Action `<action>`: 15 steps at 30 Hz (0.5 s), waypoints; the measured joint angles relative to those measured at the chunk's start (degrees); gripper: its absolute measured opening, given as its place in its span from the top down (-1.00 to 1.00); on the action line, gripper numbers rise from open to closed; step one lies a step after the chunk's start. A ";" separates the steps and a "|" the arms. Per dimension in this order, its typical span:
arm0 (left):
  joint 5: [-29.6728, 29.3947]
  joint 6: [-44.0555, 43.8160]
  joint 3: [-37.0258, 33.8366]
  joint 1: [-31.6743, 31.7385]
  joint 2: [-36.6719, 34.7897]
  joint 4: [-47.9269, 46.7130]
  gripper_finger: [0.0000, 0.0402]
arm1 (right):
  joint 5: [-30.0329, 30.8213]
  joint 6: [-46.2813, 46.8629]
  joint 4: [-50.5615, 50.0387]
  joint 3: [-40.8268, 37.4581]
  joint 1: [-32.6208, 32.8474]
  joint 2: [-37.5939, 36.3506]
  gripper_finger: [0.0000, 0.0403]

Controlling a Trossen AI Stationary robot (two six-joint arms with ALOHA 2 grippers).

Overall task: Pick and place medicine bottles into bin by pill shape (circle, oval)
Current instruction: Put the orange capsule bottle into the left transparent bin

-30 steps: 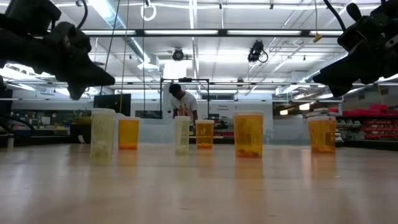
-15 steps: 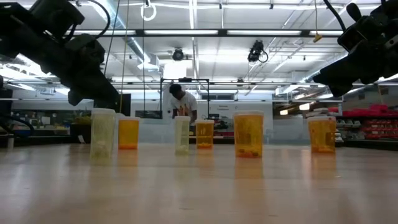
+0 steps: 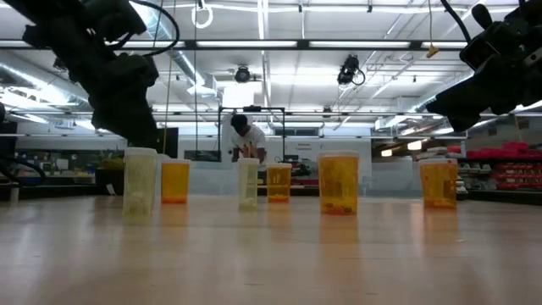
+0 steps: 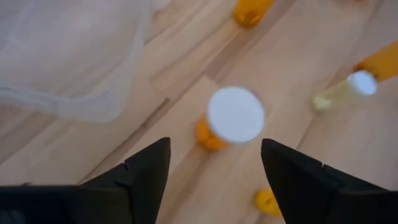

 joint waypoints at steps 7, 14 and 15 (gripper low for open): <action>7.99 4.38 4.76 3.53 5.85 -5.12 -0.33 | 0.00 -0.02 0.00 0.02 0.00 0.02 0.36; 11.58 10.02 8.27 6.70 12.37 -8.71 -0.36 | 0.00 0.00 0.00 0.01 0.02 0.02 0.36; 11.78 10.65 8.92 7.03 13.42 -8.97 -0.36 | 0.00 0.00 -0.01 0.01 0.01 0.01 0.36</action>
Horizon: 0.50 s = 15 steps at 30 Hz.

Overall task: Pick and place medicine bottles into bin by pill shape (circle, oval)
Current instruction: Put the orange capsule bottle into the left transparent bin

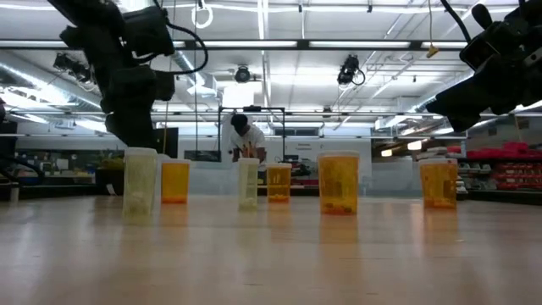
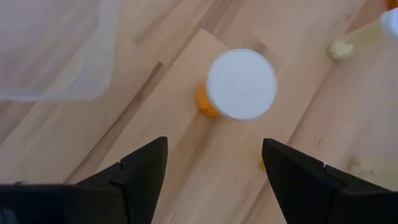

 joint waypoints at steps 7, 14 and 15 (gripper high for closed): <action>1.19 4.32 5.42 0.26 8.31 -4.47 -0.37 | 0.00 -0.01 0.01 0.00 0.01 0.01 0.36; 1.20 8.81 10.45 0.26 15.17 -8.62 -0.37 | 0.00 0.00 0.02 -0.01 0.01 0.01 0.36; 1.22 9.39 10.98 0.26 15.91 -8.86 -0.37 | 0.00 -0.02 0.06 -0.01 -0.01 0.06 0.36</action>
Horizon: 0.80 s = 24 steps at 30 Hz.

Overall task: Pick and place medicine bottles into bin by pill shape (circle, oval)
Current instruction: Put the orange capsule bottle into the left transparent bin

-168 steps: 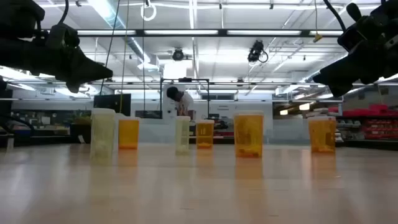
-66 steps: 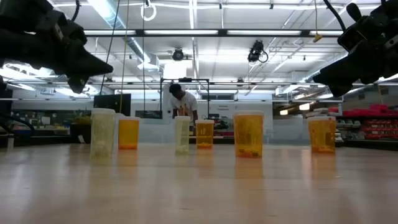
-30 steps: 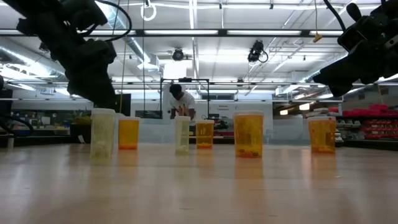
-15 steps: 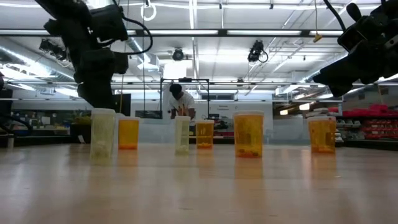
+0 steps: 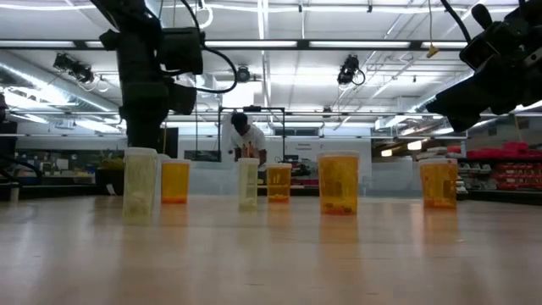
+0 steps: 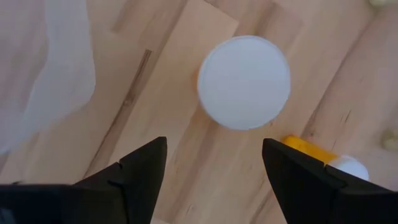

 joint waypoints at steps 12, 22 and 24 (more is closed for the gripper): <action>-0.06 3.96 4.99 -0.99 7.10 -0.34 -0.71 | 0.00 0.00 -0.06 0.00 0.02 0.06 0.36; -0.31 5.13 6.82 -0.99 11.98 0.65 -0.74 | 0.00 0.02 -0.06 0.00 0.00 0.06 0.36; -0.35 5.22 6.82 -0.96 12.06 0.71 -0.71 | 0.00 0.02 -0.05 0.00 0.02 0.06 0.36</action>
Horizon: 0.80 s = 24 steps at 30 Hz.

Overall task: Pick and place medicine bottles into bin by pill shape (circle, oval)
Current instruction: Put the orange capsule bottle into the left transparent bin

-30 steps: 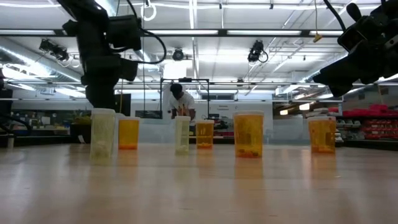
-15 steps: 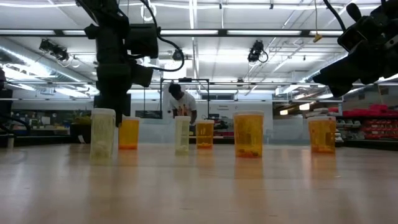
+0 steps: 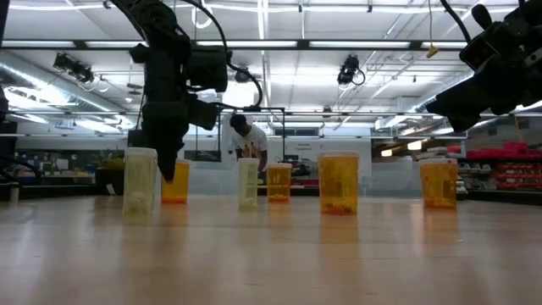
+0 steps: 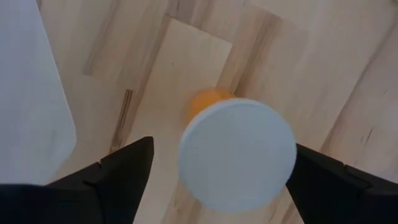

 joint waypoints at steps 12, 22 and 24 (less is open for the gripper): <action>0.00 -0.04 0.04 0.00 0.30 2.58 -0.39 | 0.00 -0.01 -0.01 0.00 -0.01 0.02 0.36; 0.03 -0.07 0.04 0.18 0.30 2.56 -0.03 | 0.02 -0.01 -0.01 0.00 0.00 0.02 0.36; 0.02 -0.07 0.04 0.51 0.27 2.54 -0.03 | 0.00 0.00 -0.01 0.00 -0.02 0.02 0.36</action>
